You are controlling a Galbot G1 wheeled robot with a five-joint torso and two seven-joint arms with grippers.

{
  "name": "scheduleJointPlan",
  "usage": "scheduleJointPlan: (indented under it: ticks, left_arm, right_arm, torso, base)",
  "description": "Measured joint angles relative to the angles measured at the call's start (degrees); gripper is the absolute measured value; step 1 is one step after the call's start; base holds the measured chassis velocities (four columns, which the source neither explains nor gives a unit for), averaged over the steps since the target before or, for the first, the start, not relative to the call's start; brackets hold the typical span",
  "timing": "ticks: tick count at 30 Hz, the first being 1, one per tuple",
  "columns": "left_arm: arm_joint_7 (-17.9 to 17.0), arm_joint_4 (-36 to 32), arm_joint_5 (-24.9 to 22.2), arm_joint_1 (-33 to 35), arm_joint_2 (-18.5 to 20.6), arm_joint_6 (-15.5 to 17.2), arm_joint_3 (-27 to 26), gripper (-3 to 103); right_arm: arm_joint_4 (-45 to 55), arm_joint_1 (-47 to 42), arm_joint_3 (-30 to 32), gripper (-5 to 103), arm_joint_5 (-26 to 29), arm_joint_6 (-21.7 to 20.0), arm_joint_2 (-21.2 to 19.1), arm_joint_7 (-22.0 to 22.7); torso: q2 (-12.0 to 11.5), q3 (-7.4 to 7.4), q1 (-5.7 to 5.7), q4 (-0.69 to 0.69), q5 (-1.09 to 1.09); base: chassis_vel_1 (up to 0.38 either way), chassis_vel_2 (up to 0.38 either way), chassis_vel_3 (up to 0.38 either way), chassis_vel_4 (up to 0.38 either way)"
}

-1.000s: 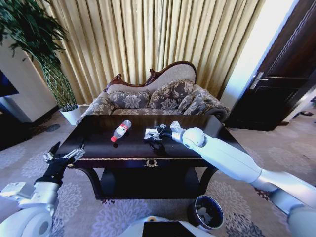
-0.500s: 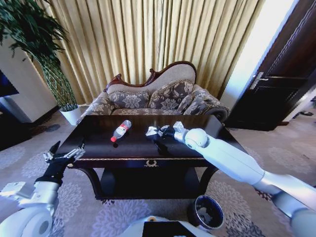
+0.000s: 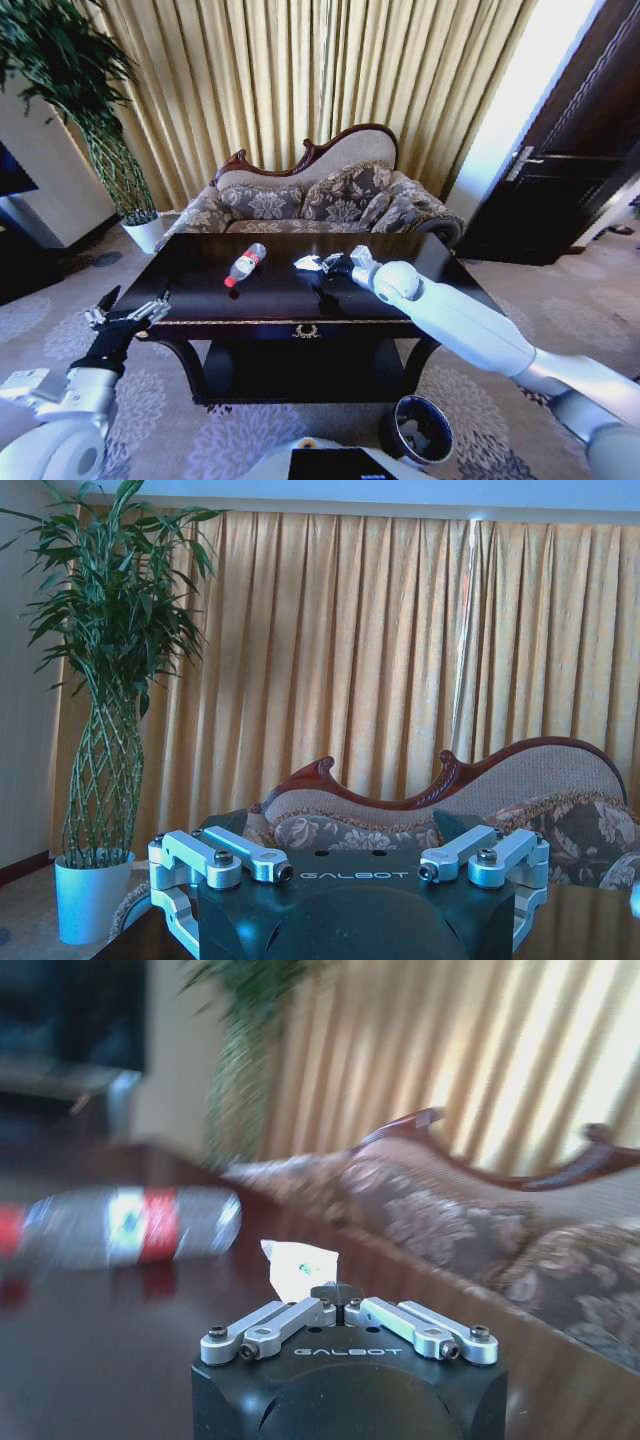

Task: Move to the front of the table and place the trash on the table into the trash bin.

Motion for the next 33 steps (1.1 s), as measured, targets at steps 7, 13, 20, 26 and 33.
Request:
scheduleJointPlan:
  ticks: [7, 13, 20, 26, 33]
  left_arm:
    - [-0.1, 0.0, -1.6, -0.7, -0.3, 0.0, -0.7, 100]
    - [-0.2, 0.0, -2.9, -1.8, 0.5, 0.0, -1.7, 100]
    - [-0.1, 0.0, -4.3, -2.3, 1.9, 0.0, -2.6, 100]
    - [0.4, 0.7, -5.8, -2.8, 3.4, -0.1, -2.8, 100]
    - [0.1, 0.9, -6.8, -2.7, 4.9, 2.5, -3.9, 100]
  right_arm:
    - [6.1, -9.0, 11.6, 0, 2.1, 3.1, -3.4, 9.0]
    - [11.1, -20.9, 23.3, 0, 2.1, 3.2, -8.2, 13.4]
    - [18.3, -35.2, 37.7, 0, 1.8, 3.1, -8.8, 18.0]
    - [26.1, -48.5, 49.2, 0, 0.9, 2.8, -4.0, 20.1]
    - [32.1, -62.5, 58.3, 0, -6.4, 4.2, 3.1, 17.1]
  torso:
    - [0.0, 0.00, 0.00, -0.02, 0.00]
    - [0.0, 0.00, 0.00, -0.04, 0.00]
    - [0.0, 0.00, 0.00, -0.02, -0.01]
    - [0.0, -0.01, 0.00, -0.02, -0.01]
    - [0.0, -0.01, 0.00, -0.03, 0.00]
  base:
    - [0.000, 0.000, 0.000, 0.000]
    - [0.000, 0.000, 0.000, 0.000]
    - [0.000, 0.000, 0.000, 0.000]
    - [0.000, 0.000, 0.000, 0.000]
    - [0.000, 0.000, 0.000, 0.000]
